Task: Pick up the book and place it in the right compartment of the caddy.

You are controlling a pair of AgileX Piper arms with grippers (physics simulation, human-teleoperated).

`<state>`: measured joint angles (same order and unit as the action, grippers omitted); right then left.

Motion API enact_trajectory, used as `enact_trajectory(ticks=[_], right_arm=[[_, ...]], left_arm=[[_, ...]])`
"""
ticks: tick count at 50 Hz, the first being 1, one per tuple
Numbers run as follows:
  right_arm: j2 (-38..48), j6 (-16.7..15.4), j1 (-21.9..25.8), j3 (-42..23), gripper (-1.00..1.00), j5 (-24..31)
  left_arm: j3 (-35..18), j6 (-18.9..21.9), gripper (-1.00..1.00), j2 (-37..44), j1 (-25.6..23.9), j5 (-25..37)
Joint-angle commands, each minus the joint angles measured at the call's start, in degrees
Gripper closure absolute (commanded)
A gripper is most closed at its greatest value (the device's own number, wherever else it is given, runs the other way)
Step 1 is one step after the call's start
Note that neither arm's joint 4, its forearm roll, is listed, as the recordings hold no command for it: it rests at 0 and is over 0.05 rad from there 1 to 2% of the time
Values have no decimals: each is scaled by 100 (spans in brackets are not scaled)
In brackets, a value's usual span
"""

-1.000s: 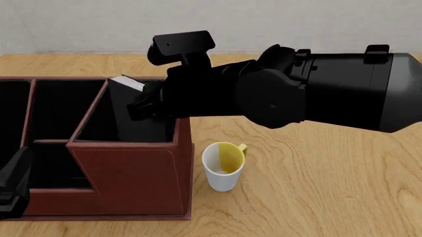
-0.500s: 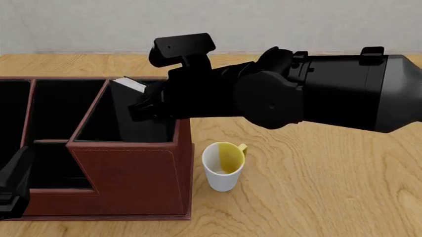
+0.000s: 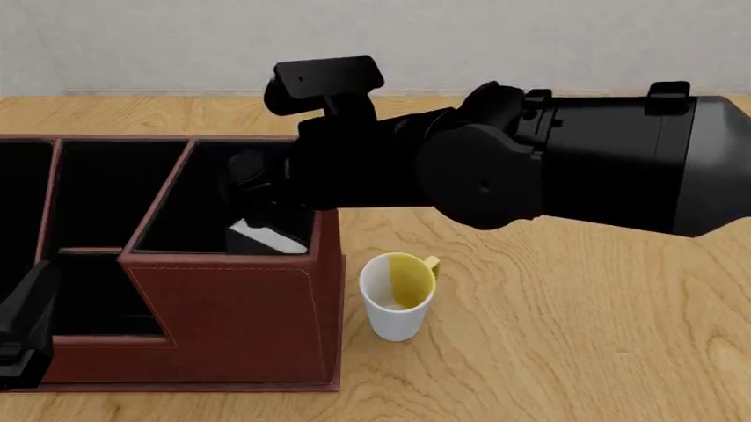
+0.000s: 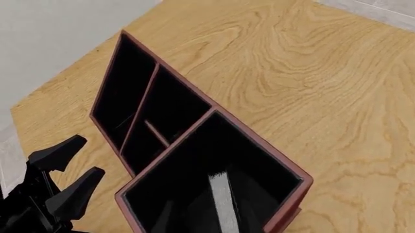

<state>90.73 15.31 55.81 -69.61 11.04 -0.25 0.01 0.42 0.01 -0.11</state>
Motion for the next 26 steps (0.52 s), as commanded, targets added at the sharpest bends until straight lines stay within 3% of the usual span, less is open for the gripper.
enact_trajectory(ticks=[1, 26], right_arm=[[-23, 25, 21, -17, -100, -18], [-36, 18, 52, -31, -100, -4]], left_arm=[[0, 0, -100, 0, 2, 0], [0, 0, -100, -1, -1, 0]])
